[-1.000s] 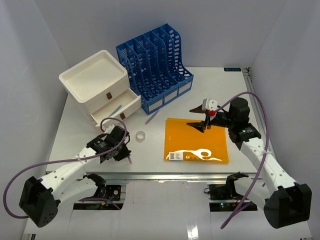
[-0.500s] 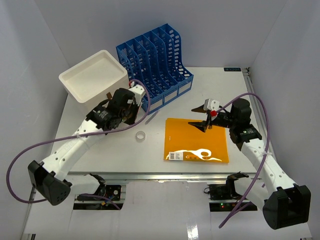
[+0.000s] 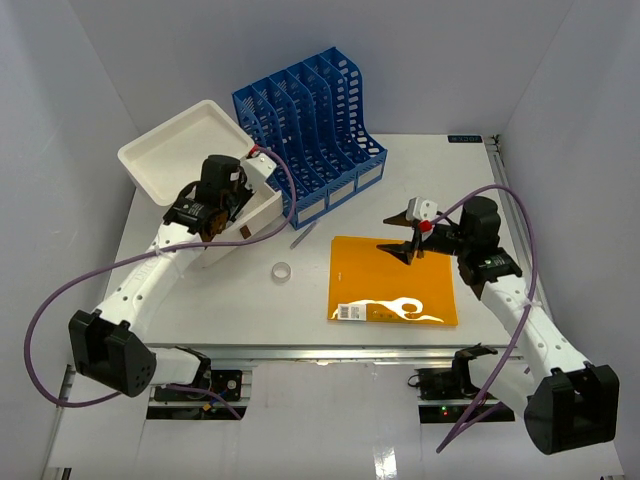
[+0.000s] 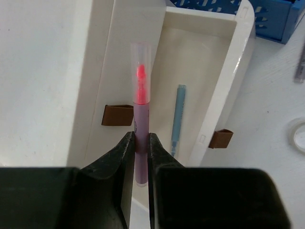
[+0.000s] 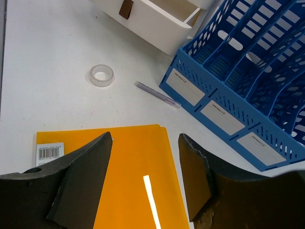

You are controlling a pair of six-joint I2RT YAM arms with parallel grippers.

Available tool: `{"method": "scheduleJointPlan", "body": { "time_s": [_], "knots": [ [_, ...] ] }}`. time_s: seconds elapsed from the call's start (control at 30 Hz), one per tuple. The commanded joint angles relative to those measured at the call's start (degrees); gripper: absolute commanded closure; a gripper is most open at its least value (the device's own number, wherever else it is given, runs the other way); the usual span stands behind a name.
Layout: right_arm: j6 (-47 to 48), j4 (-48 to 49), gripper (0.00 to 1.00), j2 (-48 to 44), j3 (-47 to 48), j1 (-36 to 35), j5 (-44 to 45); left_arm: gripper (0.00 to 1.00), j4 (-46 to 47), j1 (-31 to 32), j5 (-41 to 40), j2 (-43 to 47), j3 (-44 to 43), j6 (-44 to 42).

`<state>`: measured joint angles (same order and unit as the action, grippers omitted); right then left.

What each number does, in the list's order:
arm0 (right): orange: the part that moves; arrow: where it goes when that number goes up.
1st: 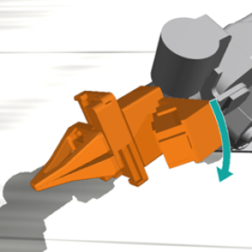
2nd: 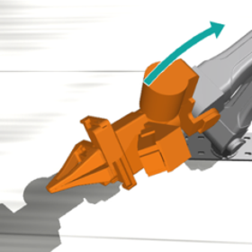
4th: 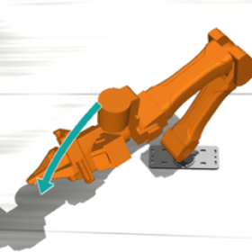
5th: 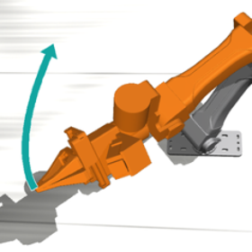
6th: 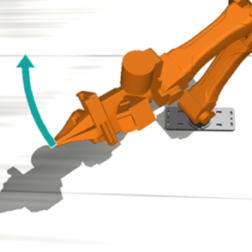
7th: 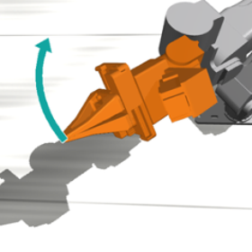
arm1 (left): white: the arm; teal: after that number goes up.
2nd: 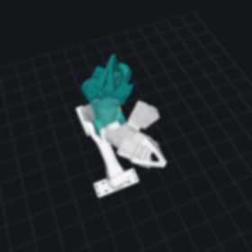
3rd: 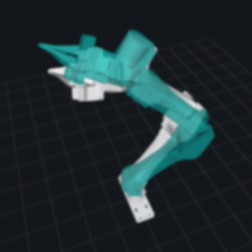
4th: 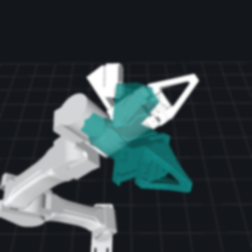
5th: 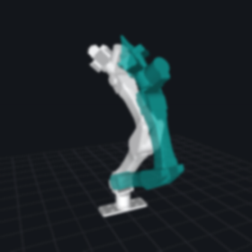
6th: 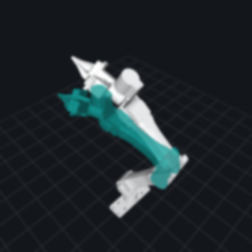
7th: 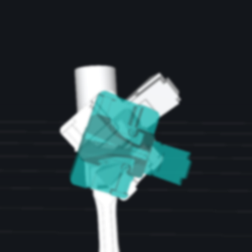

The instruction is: Organize the desk

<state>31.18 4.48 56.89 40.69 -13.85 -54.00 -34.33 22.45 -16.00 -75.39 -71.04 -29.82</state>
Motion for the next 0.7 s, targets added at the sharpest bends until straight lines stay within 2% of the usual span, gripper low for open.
{"method": "scheduleJointPlan", "body": {
  "time_s": [0.0,0.07,0.17,0.23,0.27,0.33,0.37,0.43,0.53,0.67],
  "knots": [
    [6.2,-1.9,0.34,1.1,0.2,0.2,-2.4,0.65,4.3,-0.6,-2.5,-1.5,2.5,-3.4],
    [12.7,-4.8,0.31,1.6,-0.2,0.0,-4.9,0.50,6.2,-0.9,-4.3,-1.0,4.0,-2.5],
    [27.7,-15.0,0.26,2.0,-0.3,-3.3,-6.6,0.39,7.7,-1.6,-4.6,0.2,5.1,-1.0],
    [44.7,-25.1,0.24,2.7,0.4,-7.4,-5.7,0.32,8.1,-1.9,-4.2,0.6,5.0,0.8],
    [57.2,-28.4,0.23,4.1,1.0,-8.9,-3.5,0.26,8.0,-1.9,-3.8,0.8,4.4,1.5],
    [67.8,-38.1,0.22,7.4,5.7,-13.8,0.8,0.20,7.4,-1.9,-1.6,1.8,3.6,5.5],
    [70.4,-38.2,0.22,9.7,5.8,-13.9,3.2,0.20,7.2,-1.9,-1.6,1.8,3.0,5.6],
    [74.1,-47.9,0.22,19.4,17.5,-19.0,8.7,0.12,5.7,-1.9,4.0,5.1,2.4,12.7],
    [75.1,-55.4,0.24,30.8,31.1,-23.3,13.3,0.02,4.7,-1.9,11.9,10.8,4.0,22.8],
    [70.5,-54.6,0.27,46.0,42.5,-28.2,18.2,0.02,3.8,-2.0,18.9,20.1,9.0,37.0]
  ]
}}
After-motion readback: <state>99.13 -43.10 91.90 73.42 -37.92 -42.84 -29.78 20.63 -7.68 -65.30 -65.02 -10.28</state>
